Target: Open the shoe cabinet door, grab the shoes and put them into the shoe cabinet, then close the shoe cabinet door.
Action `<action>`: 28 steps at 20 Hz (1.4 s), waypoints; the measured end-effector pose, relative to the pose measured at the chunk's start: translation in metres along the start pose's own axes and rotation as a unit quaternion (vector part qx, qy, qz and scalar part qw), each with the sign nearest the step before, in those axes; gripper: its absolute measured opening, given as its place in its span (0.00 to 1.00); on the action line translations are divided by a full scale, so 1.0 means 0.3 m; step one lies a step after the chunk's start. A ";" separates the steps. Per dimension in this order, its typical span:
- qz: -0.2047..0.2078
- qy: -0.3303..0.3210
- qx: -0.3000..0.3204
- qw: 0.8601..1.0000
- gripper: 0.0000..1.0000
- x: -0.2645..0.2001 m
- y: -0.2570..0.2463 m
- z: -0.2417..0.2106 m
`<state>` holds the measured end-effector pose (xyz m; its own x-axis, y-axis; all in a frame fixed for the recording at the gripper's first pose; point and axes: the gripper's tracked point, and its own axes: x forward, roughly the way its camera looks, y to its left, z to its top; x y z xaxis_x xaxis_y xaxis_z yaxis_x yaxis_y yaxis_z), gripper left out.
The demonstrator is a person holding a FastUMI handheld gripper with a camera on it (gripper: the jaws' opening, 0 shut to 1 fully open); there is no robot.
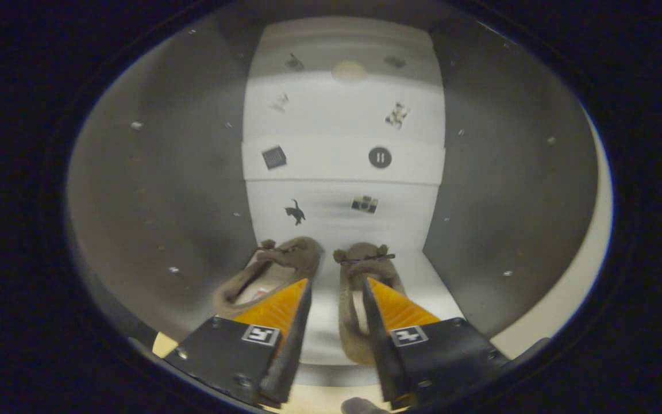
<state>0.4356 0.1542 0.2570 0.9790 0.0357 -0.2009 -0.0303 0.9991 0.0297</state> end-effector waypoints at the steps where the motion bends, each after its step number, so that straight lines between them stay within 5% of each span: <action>1: 0.008 -0.013 0.000 1.000 0.72 -0.078 0.023 0.007; 4: 0.032 -0.042 0.000 0.999 1.00 -0.314 0.084 0.010; 9: 0.058 -0.075 0.008 0.995 1.00 -0.711 0.112 -0.043; 19: 0.061 -0.093 -0.013 0.994 1.00 -1.324 -0.099 -0.214; 28: -0.041 -0.103 0.018 0.994 1.00 -1.572 -0.629 -0.299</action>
<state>-0.0385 -0.0490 0.2583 0.9985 -0.0543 0.0000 0.0542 0.9969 0.0570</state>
